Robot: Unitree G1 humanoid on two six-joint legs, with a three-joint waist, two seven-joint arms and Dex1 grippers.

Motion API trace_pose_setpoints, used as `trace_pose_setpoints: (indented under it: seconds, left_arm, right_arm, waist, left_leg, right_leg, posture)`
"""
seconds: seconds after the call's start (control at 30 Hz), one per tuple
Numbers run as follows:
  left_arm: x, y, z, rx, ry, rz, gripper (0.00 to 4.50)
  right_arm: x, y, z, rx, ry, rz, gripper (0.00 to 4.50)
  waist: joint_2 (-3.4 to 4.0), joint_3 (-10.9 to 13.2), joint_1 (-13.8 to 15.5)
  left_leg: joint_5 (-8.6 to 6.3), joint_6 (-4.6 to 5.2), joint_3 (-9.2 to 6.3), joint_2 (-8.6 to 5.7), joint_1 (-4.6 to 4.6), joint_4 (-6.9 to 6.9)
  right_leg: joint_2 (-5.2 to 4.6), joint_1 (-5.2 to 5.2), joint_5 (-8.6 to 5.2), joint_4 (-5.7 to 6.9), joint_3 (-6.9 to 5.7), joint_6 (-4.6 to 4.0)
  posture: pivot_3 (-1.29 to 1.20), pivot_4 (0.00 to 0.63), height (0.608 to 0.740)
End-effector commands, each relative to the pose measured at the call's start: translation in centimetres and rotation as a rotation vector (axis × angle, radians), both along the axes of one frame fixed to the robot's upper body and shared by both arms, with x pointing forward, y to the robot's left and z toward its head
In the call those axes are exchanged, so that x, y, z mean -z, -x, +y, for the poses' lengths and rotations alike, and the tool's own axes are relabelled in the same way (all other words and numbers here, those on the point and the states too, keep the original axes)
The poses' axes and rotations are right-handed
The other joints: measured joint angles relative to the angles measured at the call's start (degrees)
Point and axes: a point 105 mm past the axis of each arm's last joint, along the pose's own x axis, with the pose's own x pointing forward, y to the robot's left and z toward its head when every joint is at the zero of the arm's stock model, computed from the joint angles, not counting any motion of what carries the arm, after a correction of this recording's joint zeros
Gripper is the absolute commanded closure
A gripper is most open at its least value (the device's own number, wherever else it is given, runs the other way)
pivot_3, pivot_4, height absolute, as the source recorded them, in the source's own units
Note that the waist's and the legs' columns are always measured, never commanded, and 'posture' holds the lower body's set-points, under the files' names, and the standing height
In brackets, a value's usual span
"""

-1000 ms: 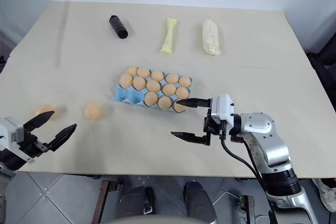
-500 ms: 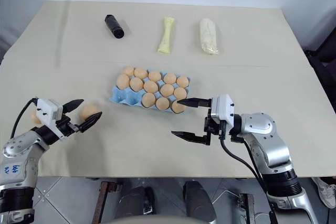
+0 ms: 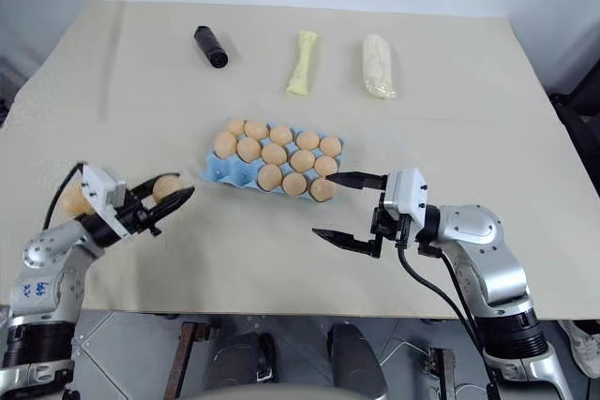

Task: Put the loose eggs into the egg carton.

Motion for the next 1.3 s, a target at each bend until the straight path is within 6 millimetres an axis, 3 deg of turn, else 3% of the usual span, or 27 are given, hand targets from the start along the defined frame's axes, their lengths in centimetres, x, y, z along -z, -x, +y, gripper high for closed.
trace_pose_setpoints:
  seconds: [0.03,0.13,0.33,0.57,0.63,0.83,0.93,1.13,1.27,1.3]
  left_arm:
    - [-1.2,-0.6,-3.4,0.121,-0.005,-0.040,2.72]
    - [-0.7,-1.6,-5.0,0.166,-0.028,-0.024,2.72]
    - [0.5,-3.3,-5.4,0.153,-0.042,-0.014,2.72]
    - [0.2,-3.0,-4.1,0.129,-0.042,-0.053,0.56]
    - [0.2,-2.4,-3.4,0.126,-0.051,-0.052,0.29]
    - [0.3,-0.1,2.2,-0.054,-0.060,-0.039,0.29]
    - [0.9,2.0,5.7,-0.207,-0.070,-0.034,0.14]
    - [2.9,6.4,10.2,-0.498,-0.084,-0.041,0.14]
    - [4.2,10.0,14.0,-0.809,0.027,-0.026,0.14]
    - [5.3,11.2,14.6,-0.868,0.032,0.004,0.14]
  right_arm:
    - [-0.8,0.4,-0.3,0.016,-0.007,-0.045,0.00]
    - [-0.9,0.3,-0.2,0.029,-0.014,-0.052,0.00]
    - [-1.1,0.4,-0.4,0.067,-0.029,-0.066,0.00]
    - [-1.2,0.7,-0.4,0.089,-0.057,-0.055,0.00]
    - [-1.2,0.7,-0.4,0.086,-0.059,-0.052,0.00]
    - [-1.1,0.5,0.2,0.034,-0.063,-0.042,0.00]
    - [-1.2,0.5,0.7,-0.014,-0.075,-0.035,0.00]
    - [-1.4,0.5,1.8,-0.105,-0.056,-0.043,0.00]
    - [-1.7,0.2,2.1,-0.137,-0.058,-0.048,0.00]
    - [-1.6,0.1,2.2,-0.144,-0.056,-0.045,0.00]
  waist:
    - [0.01,0.0,0.1]
    - [0.01,0.0,0.2]
    - [0.01,0.0,-0.7]
    - [0.01,0.0,-0.8]
    - [0.01,0.0,-0.9]
    - [0.00,0.0,-1.2]
    - [0.01,0.0,-1.3]
    - [0.00,0.0,-0.8]
    - [-0.06,0.0,-0.9]
    - [-0.06,0.0,-0.9]
  left_leg:
    - [0.00,0.00,0.03,-0.02,0.01,0.00]
    - [0.01,0.02,0.06,-0.05,0.00,0.03]
    - [0.03,-0.05,0.14,0.08,0.02,0.03]
    - [0.03,-0.05,0.14,0.17,0.01,0.07]
    - [0.03,-0.05,0.17,0.17,0.02,0.08]
    - [0.02,-0.09,0.18,0.32,0.06,0.05]
    - [0.01,-0.09,0.18,0.29,0.07,-0.01]
    - [-0.07,0.07,0.12,0.11,0.05,-0.02]
    - [-0.11,0.13,0.07,0.08,0.04,-0.03]
    - [-0.12,0.13,0.05,0.09,0.04,-0.06]
  right_leg:
    - [0.02,0.00,0.01,0.00,0.03,0.02]
    - [0.20,0.00,0.02,-0.02,0.06,0.05]
    - [0.62,-0.08,0.02,0.00,0.25,0.04]
    - [0.57,-0.09,0.02,0.02,0.27,0.05]
    - [0.58,-0.09,0.03,0.05,0.30,0.05]
    - [0.38,-0.10,0.03,0.07,0.31,0.02]
    - [0.26,-0.10,0.02,0.05,0.27,0.01]
    - [-0.03,-0.02,0.03,-0.06,0.11,0.01]
    - [-0.11,0.02,0.03,-0.10,0.02,0.02]
    - [-0.11,0.02,0.03,-0.12,0.00,0.02]
  posture:
    - [0.00,0.150,0.740]
    - [0.00,0.150,0.740]
    - [0.00,0.150,0.740]
    - [0.00,0.150,0.740]
    - [0.00,0.150,0.740]
    - [0.00,0.150,0.740]
    - [0.00,0.150,0.740]
    - [0.00,0.150,0.740]
    - [0.00,0.150,0.740]
    - [0.00,0.150,0.740]
